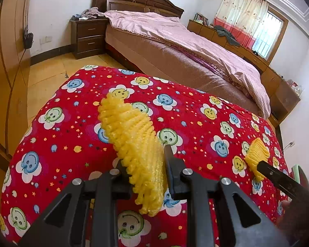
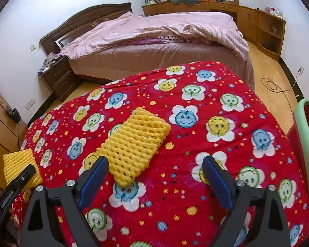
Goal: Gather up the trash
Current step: 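Grasp the other yellow foam net with the right tool while the left tool holds its net, then carry both foam nets over the red bucket and open both tools to drop them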
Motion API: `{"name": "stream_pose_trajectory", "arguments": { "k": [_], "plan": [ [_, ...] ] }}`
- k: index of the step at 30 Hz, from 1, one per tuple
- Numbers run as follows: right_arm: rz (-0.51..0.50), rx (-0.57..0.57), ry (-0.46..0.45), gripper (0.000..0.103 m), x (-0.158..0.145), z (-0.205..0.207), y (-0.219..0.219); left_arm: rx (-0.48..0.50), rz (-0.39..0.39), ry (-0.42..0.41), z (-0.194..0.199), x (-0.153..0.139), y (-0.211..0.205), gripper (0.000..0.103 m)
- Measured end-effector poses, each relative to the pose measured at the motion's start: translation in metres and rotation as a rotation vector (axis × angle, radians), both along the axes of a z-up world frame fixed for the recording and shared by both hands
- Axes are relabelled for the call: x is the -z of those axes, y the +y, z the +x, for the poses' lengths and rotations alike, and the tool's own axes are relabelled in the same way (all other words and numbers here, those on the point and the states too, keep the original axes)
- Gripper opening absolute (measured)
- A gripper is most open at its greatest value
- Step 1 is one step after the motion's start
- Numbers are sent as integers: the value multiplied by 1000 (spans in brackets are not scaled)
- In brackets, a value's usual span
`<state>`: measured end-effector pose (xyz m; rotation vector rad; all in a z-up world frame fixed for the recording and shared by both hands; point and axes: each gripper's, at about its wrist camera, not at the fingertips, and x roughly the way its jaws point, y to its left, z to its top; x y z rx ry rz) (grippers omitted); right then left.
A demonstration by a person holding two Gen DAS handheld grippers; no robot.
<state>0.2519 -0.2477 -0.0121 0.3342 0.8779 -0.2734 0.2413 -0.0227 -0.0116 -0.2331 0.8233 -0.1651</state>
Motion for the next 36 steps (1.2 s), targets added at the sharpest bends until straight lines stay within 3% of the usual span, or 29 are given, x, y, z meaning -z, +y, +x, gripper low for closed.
{"name": "stream_pose_trajectory", "arguments": {
  "k": [7, 13, 16, 18, 21, 23, 36],
  "plan": [
    [1, -9, 16, 94, 1, 19, 5, -3, 0, 5, 0, 2, 0, 24],
    [-49, 11, 44, 83, 2, 27, 11, 1, 2, 5, 1, 2, -1, 24],
    [-38, -6, 32, 65, 1, 26, 14, 5, -3, 5, 1, 2, -1, 24],
    [-15, -32, 27, 44, 0, 25, 17, 9, -6, 4, 1, 1, -2, 24],
    [16, -66, 25, 25, -1, 26, 23, 12, -9, -3, -1, -1, -1, 24],
    [34, -83, 20, 19, -3, 25, 28, 11, -10, -6, -1, -2, -1, 24],
    [-10, -82, -99, 16, -47, -31, 26, 27, -19, -37, -8, -10, -3, 24]
  ]
}}
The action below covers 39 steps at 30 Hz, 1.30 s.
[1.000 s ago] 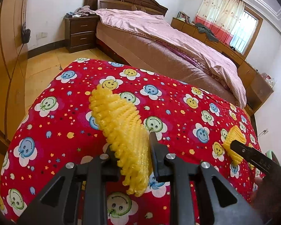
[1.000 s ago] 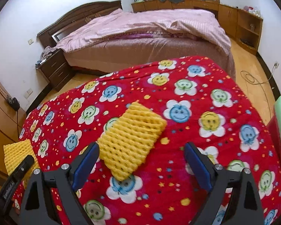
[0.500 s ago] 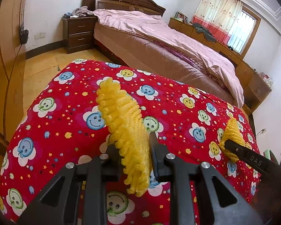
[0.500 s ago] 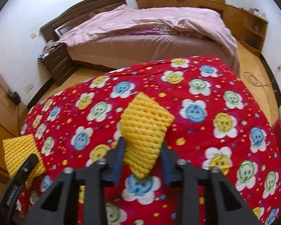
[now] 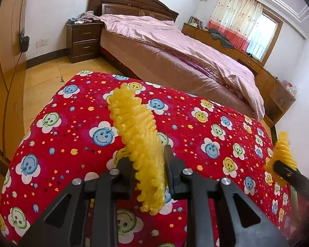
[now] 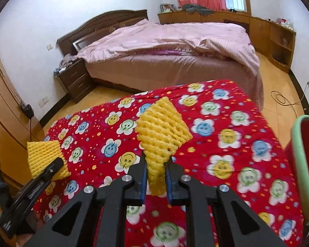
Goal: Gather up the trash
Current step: 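Carry both foam nets over the red bucket and open both tools to drop them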
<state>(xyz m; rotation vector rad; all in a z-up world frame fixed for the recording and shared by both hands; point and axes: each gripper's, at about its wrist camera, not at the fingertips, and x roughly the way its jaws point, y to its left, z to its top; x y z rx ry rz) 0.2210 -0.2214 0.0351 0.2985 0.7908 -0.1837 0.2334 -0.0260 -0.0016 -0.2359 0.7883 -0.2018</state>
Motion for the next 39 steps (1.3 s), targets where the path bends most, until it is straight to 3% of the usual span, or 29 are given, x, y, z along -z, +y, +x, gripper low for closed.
{"name": "stream_pose_trajectory", "arguments": {
  "k": [14, 21, 39],
  "plan": [
    [-11, 74, -79, 16, -39, -81, -42, 37, 3, -85, -21, -27, -10, 24],
    [-22, 135, -95, 16, -46, -120, -68, 80, 20, -121, -36, -45, -24, 24],
    [18, 232, -149, 16, -51, -195, -122, 236, -27, -129, -87, -84, -75, 24]
  ]
}}
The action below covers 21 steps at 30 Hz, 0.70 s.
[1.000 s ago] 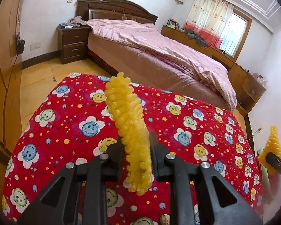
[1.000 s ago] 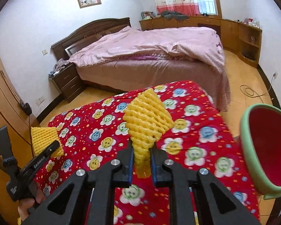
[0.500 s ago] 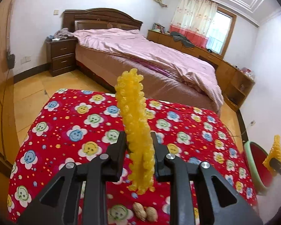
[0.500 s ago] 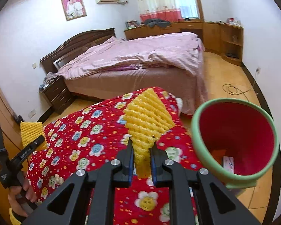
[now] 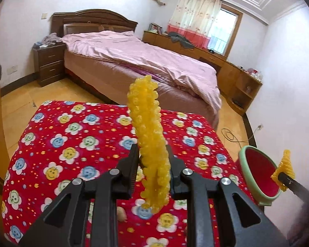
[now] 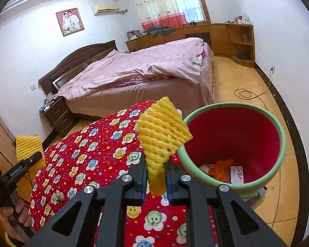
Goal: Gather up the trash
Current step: 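Carry both foam nets over the red bucket and open both tools to drop them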
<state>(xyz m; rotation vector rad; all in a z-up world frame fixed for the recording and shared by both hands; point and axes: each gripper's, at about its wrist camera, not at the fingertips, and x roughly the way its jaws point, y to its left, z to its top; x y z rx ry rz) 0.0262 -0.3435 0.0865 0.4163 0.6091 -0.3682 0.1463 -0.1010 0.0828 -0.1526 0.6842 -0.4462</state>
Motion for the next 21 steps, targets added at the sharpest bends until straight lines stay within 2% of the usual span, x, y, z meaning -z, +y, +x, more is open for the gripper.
{"name": "stream_pose_trajectory", "arguments": {
  "k": [21],
  "plan": [
    [56, 59, -72, 16, -1, -50, -57, 198, 3, 14, -38, -16, -95, 24]
  ]
}}
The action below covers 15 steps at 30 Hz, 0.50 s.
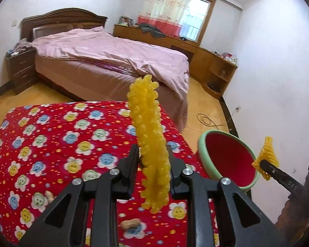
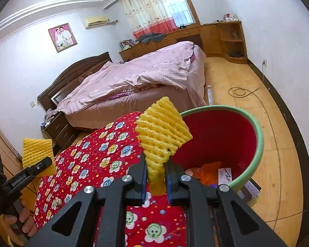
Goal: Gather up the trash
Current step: 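Carry both foam nets over the red bucket and open both tools to drop them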
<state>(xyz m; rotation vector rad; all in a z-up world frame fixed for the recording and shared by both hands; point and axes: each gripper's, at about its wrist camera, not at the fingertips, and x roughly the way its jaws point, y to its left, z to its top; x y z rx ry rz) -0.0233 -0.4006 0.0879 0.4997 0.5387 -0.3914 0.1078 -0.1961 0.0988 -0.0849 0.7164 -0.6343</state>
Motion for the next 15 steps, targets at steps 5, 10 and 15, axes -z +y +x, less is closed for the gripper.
{"name": "stream_pose_trajectory", "arguments": {
  "k": [5, 10, 15],
  "plan": [
    [12, 25, 1, 16, 6, -9, -16, 59, 25, 0, -9, 1, -35, 24],
    [44, 55, 8, 16, 17, -19, -39, 119, 50, 2, -19, 4, -71, 24],
    [76, 78, 22, 17, 30, -24, -59, 189, 68, 11, -27, 13, -109, 24]
  ]
}}
